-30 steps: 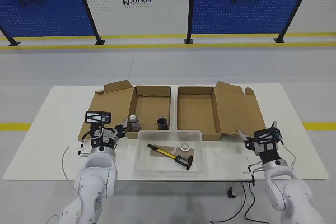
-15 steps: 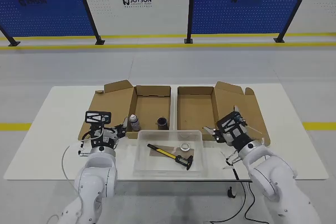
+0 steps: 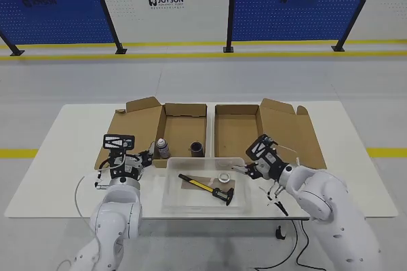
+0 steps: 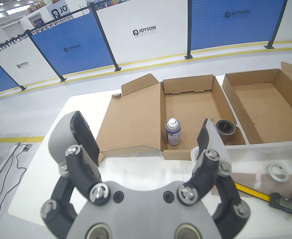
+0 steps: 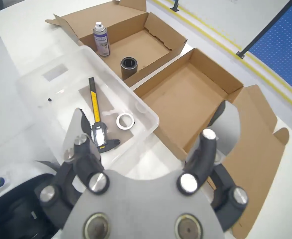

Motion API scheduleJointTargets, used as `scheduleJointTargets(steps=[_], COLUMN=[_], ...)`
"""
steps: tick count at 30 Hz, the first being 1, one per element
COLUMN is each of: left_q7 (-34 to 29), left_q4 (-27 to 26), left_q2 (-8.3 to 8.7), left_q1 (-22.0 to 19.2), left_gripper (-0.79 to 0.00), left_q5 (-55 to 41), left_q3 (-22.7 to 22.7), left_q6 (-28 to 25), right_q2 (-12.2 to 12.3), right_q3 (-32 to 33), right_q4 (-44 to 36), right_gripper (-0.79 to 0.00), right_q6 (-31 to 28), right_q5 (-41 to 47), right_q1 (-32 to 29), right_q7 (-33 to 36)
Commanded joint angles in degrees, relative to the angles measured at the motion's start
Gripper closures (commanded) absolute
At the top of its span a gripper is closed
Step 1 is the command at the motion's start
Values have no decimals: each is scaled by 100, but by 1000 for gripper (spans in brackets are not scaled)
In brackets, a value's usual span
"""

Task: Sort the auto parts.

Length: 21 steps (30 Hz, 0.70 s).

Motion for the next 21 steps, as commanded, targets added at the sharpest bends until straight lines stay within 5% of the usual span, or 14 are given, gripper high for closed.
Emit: scheduleJointTargets(steps=[1,9,21], left_q7=[0,0,0], left_q4=[0,0,0], left_q2=[0,0,0], left_q1=[0,0,0], left_gripper=[-785,-785,-785], left_q5=[0,0,0], left_q3=[0,0,0], left_q6=[0,0,0], right_q2=[8,64,68], right_q3=[-12,57,67], right_q4=[29,48,41], right_gripper=[-785,-785,-785], right_q6=[-169,-500,-522], right_q5=[330,1462,1471], right_q1=[37,68,74], right_q7=[195,851,842])
